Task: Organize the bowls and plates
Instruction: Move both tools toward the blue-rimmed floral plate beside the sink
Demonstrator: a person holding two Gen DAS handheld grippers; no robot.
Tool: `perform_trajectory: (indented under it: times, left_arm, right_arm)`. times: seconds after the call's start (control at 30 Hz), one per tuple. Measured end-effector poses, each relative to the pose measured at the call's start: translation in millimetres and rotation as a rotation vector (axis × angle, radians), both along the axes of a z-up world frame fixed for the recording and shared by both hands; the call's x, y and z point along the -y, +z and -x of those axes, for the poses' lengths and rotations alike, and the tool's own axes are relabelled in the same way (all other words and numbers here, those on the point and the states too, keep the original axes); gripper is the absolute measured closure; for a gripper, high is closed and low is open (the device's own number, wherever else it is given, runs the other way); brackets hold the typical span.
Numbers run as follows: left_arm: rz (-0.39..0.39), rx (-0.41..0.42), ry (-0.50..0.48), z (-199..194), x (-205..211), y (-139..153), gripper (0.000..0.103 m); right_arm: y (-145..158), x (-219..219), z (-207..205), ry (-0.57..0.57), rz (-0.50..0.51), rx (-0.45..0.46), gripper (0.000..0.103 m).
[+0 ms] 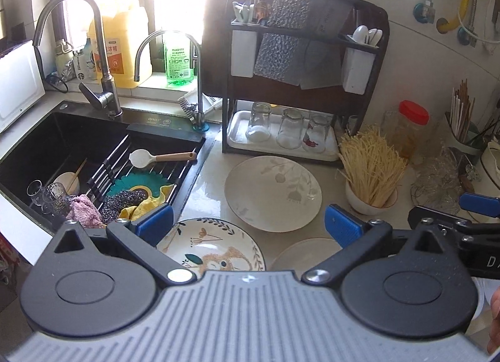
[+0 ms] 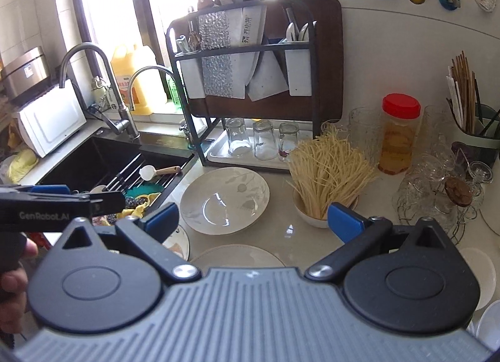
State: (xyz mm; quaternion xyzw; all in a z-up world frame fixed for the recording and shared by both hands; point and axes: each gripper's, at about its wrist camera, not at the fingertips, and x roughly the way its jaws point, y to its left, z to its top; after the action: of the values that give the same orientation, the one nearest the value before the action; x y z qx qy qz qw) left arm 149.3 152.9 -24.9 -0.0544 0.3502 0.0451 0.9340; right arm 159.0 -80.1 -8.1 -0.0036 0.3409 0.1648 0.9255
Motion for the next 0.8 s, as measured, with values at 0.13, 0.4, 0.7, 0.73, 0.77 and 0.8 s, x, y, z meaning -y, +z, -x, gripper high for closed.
perform_trajectory:
  times: [0.13,0.4,0.7,0.73,0.77,0.8]
  left_arm:
    - [0.014,-0.014,-0.005,-7.0,-33.5,-12.0,0.0]
    - [0.049,-0.053,-0.012,-19.2,-92.6,-33.7,0.0]
    - [0.079,-0.107,0.041,-31.1,-134.5,-68.1,0.0]
    - [0.091,-0.113,0.048,-32.5,-138.9,-72.6,0.0]
    - [0.1,-0.118,0.051,-33.5,-142.4,-76.7,0.0]
    - [0.105,-0.126,0.052,-34.6,-145.6,-80.9,0.0]
  right_arm:
    - [-10.3,-29.7,-7.4,0.0,0.02,-0.03,0.0]
    - [-27.1,-80.7,-23.9,0.02,0.046,-0.067,0.0]
    - [-51.9,-127.8,-41.8,0.102,0.099,-0.11,0.0]
    - [-55.2,-132.3,-44.3,0.111,0.097,-0.116,0.0]
    - [-58.2,-136.4,-46.5,0.119,0.094,-0.12,0.0]
    - [-61.2,-140.5,-48.9,0.125,0.094,-0.126,0.0]
